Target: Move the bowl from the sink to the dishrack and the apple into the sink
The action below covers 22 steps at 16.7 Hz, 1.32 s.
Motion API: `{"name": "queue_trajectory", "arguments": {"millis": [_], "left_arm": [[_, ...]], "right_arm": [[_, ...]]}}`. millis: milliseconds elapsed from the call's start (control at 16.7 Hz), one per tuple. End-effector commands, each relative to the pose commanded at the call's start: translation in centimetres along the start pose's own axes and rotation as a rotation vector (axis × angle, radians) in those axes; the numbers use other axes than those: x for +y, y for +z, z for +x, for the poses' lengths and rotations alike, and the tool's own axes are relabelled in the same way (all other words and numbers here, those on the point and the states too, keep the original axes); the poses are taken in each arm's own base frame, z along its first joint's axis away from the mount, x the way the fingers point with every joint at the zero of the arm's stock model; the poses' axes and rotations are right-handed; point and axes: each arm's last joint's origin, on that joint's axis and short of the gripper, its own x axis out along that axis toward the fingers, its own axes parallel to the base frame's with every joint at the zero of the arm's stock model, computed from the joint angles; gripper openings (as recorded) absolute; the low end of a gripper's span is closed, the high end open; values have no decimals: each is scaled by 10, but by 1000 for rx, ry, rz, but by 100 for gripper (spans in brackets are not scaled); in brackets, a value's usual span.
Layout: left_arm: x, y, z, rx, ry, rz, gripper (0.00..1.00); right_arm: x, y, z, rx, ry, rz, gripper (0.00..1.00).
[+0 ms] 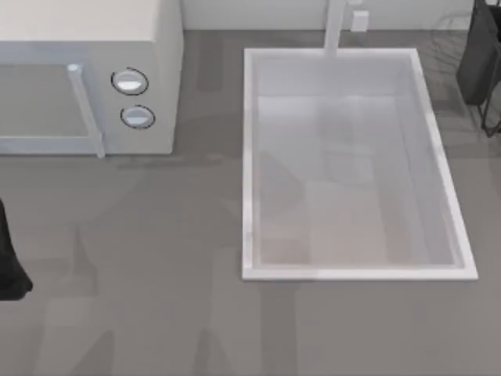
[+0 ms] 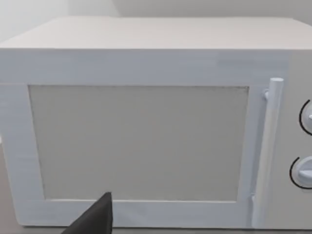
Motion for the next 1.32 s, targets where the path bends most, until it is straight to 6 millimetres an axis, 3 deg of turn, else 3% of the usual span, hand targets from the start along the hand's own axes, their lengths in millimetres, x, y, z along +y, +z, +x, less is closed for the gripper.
{"name": "queue_trajectory", "arguments": {"millis": [120,300,720,840,1020,1320], "left_arm": [[0,0,0,0,0,0,100],[0,0,0,0,0,0,100],[0,0,0,0,0,0,100],[0,0,0,0,0,0,100],[0,0,0,0,0,0,100],[0,0,0,0,0,0,100]], "right_arm": [[-32,11,-17,-124,-75,-102,0],[-59,20,-36,-222,-160,-210,0],[-65,21,-38,-235,-179,-230,0],[-71,16,-29,-233,-178,-230,0],[-88,-2,1,-233,-180,-231,0],[-118,-63,60,-243,-181,-240,0]]}}
